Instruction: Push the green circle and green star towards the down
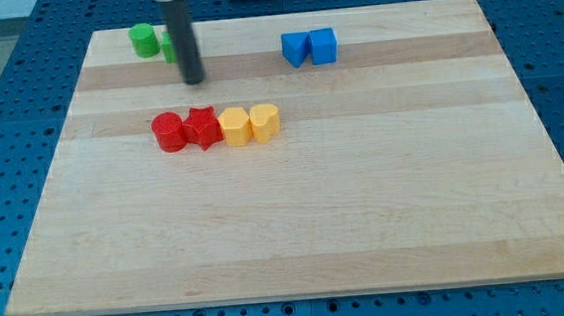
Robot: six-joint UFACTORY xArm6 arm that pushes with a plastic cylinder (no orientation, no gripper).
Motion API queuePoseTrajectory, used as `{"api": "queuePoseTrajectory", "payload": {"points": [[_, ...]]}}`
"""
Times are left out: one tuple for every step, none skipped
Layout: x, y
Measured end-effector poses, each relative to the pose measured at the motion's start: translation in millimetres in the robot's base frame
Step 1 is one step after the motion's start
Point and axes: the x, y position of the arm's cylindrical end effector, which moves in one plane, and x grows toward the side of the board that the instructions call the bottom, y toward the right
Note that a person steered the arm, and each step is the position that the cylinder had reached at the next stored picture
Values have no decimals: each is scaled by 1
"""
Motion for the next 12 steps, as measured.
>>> {"api": "queuePoseTrajectory", "payload": {"points": [[-1,-62],[-28,-103],[-71,-119],[-105,-118],[-123,-104],[-121,-91],[-105,-82],[-94,-76],[-91,-59],[-84,-36],[-77,-14],[-76,6]]}}
